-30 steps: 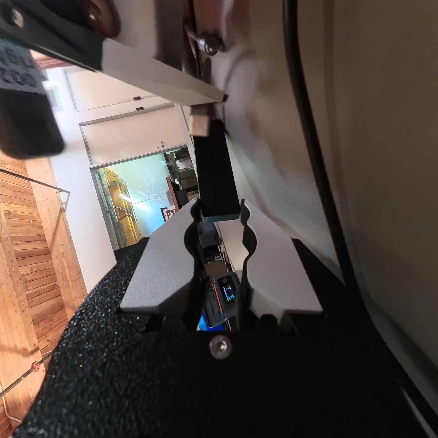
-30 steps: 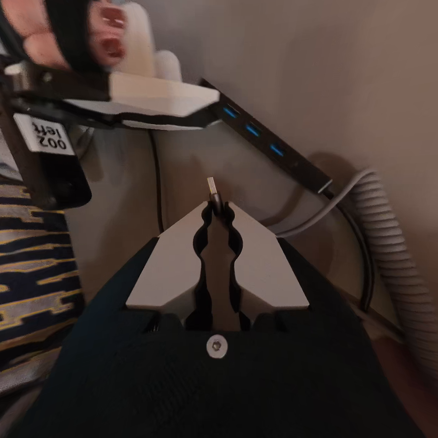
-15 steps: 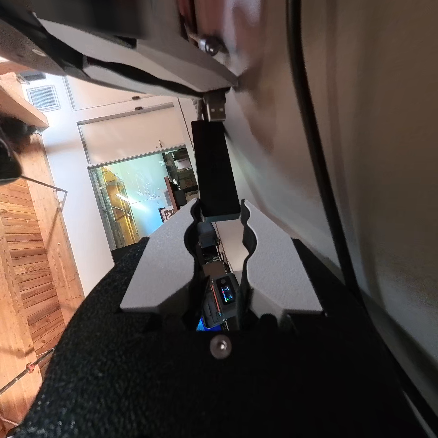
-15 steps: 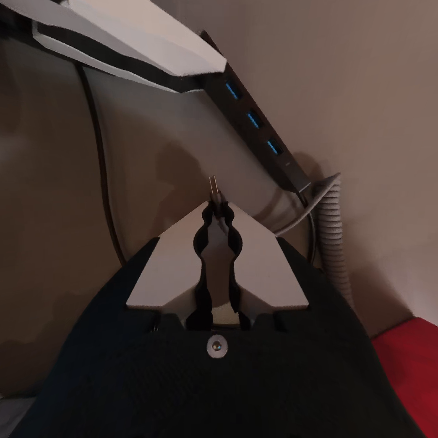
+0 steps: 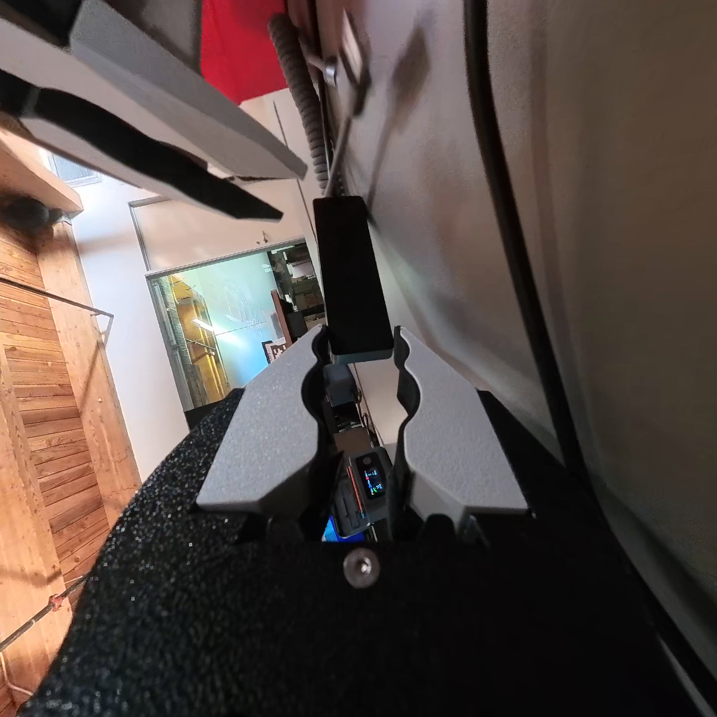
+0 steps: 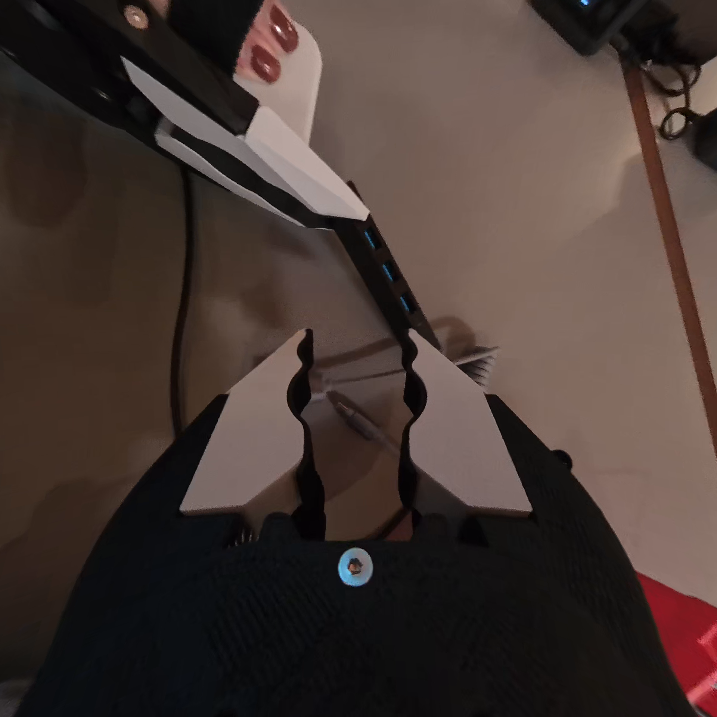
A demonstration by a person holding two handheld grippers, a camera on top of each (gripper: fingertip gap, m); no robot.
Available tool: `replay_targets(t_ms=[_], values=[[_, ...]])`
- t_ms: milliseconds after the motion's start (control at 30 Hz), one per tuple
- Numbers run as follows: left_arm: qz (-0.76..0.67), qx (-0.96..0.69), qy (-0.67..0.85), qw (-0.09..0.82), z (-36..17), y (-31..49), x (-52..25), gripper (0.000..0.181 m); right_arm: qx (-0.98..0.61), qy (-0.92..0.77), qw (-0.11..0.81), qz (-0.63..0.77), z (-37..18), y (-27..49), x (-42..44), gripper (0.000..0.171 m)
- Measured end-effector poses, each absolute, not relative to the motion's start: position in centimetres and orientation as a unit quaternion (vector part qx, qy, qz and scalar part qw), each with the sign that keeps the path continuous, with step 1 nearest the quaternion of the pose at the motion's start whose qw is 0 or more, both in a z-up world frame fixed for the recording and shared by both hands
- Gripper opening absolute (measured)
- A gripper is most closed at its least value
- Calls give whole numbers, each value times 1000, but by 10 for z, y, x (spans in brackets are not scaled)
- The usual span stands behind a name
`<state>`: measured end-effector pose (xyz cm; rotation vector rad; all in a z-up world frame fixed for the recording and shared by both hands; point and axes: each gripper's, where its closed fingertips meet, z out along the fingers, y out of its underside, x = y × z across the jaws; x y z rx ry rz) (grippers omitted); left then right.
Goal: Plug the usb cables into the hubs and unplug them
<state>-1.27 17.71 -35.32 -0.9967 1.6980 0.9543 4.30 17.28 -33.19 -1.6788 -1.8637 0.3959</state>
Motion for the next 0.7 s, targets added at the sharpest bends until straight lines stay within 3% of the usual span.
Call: replay_targets(t_ms=[267,367,467,500,533,700], values=[[390,-399,692,459,-352,176,-12,32,-583,-744,318,80,-345,197,19,45],[387,-400,692,459,-352,175,-12,32,-569,-763,302,55,-354,201,17,22],[367,-412,694,462,-354,173,-12,32,-557,-774,297,53,-355,201,16,18],[330,-433,690,478,-354,170,-9,32,-558,-773,296,58,-355,200,16,16],[277,-465,672,506,-348,165,-3,48,-558,-771,301,64,-354,201,15,12],[28,-654,519,550,-327,172,-7,62,-551,-770,308,93,-351,201,15,11]])
